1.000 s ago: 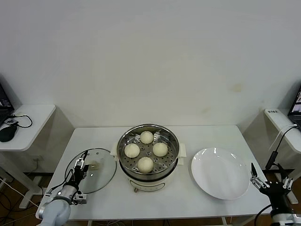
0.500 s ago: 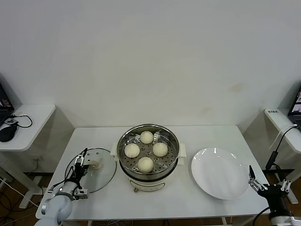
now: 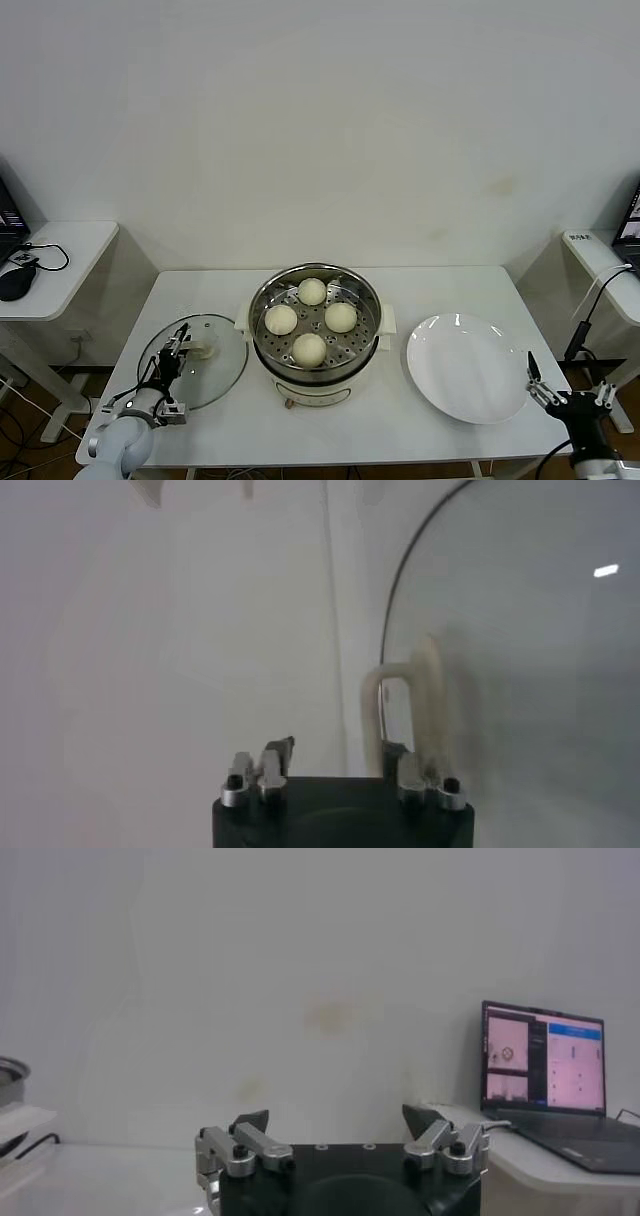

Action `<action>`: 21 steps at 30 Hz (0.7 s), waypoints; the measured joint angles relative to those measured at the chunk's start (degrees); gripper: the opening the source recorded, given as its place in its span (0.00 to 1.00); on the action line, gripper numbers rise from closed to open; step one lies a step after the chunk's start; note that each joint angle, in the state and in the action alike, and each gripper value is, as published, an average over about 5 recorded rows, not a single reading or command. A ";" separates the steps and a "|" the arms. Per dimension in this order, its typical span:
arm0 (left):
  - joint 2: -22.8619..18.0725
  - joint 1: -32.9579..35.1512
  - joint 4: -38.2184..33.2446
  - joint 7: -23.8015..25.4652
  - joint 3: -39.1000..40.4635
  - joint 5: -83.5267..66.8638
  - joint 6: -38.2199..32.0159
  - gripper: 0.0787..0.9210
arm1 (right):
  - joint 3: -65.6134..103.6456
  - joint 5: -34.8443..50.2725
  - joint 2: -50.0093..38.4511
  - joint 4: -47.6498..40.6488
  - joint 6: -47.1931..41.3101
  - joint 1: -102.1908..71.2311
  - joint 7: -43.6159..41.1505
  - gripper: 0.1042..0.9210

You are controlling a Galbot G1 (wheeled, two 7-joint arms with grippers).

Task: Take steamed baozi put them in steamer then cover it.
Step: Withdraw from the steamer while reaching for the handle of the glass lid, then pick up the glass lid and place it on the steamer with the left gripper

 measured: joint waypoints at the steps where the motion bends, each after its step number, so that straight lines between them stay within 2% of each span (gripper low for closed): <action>1: 0.00 0.09 -0.01 -0.17 -0.06 -0.06 -0.08 0.35 | -0.08 -0.06 0.02 0.01 0.00 0.01 -0.07 0.88; 9: 0.22 1.37 -1.44 -1.82 -1.33 -0.52 -0.11 0.09 | -0.85 -0.70 -0.09 0.03 0.01 0.00 -0.72 0.88; 16: 0.90 4.17 -6.13 -2.43 -4.40 -0.17 1.10 0.07 | -1.89 -1.58 -0.51 -0.05 0.15 0.31 -1.39 0.88; 21: 2.26 7.03 -11.59 -0.60 -7.47 -1.12 2.72 0.07 | -2.60 -2.13 -0.83 -0.30 0.03 0.70 -1.95 0.88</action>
